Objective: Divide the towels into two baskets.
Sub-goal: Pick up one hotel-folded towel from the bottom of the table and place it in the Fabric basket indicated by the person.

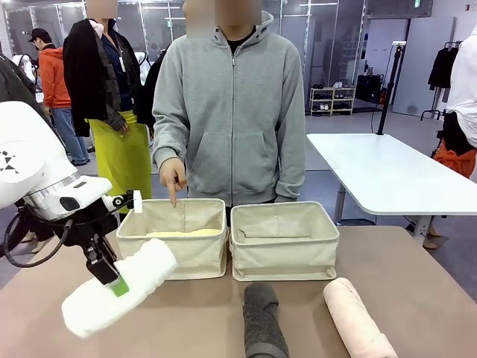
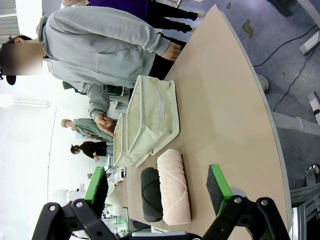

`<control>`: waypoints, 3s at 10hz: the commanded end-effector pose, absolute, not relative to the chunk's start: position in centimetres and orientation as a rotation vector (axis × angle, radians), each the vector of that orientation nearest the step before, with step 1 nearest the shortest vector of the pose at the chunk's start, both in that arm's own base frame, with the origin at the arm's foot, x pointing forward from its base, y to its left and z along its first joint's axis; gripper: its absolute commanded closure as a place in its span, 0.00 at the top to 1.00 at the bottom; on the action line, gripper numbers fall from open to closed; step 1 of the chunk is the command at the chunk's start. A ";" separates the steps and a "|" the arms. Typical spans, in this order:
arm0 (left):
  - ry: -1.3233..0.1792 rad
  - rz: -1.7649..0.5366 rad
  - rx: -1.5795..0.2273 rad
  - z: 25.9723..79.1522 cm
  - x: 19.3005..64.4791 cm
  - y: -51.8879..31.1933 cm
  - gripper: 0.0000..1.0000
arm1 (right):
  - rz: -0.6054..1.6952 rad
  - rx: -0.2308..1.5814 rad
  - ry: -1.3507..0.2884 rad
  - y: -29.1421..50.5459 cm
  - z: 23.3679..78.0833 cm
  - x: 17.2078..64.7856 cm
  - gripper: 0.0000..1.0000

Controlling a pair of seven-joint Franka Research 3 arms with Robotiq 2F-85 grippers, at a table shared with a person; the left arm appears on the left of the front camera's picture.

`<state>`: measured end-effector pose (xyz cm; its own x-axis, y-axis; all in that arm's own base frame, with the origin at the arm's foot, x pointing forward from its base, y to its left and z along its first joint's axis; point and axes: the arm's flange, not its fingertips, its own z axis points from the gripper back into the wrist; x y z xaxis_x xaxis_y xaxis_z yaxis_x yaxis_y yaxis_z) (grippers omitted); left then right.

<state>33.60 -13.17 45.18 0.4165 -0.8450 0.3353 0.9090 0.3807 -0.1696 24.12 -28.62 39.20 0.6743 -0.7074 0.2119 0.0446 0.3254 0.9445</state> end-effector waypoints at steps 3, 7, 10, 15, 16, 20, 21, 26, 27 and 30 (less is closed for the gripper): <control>-0.330 -1.287 -0.163 47.7 31.4 -13.2 0.32 | -0.552 1.154 -0.702 -28.5 39.5 24.0 1.00; -0.447 -1.574 0.142 54.0 39.0 -15.5 0.32 | -0.552 1.154 -0.702 -28.5 39.5 24.0 1.00; -0.399 -1.665 0.288 53.5 46.3 -17.9 0.32 | -0.552 1.154 -0.702 -28.5 39.5 24.0 1.00; -0.272 -1.620 0.249 47.8 57.1 -19.7 0.32 | -0.552 1.154 -0.702 -28.5 39.5 24.0 1.00; -0.247 -1.617 0.253 46.4 58.7 -19.9 0.32 | -0.552 1.154 -0.702 -28.5 39.5 24.0 1.00; -0.220 -1.605 0.219 44.6 61.6 -20.4 0.70 | -0.552 1.154 -0.702 -28.5 39.5 24.0 1.00; -0.217 -1.606 0.217 44.5 61.6 -20.5 0.91 | -0.552 1.154 -0.702 -28.5 39.5 24.0 1.00; -0.289 -1.563 0.217 45.2 58.2 -19.8 1.00 | -0.552 1.154 -0.702 -28.5 39.5 24.0 1.00; -0.248 -1.603 0.197 44.6 60.9 -20.7 1.00 | -0.552 1.154 -0.702 -28.5 39.5 24.0 1.00; -0.248 -1.603 0.197 44.6 60.9 -20.7 1.00 | -0.552 1.154 -0.702 -28.5 39.5 24.0 1.00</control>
<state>60.59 -21.05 44.44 -0.0415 -0.9986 0.0321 0.9600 -0.0309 0.2783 24.12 -28.62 39.20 0.6743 -0.7074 0.2117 0.0445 0.3251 0.9446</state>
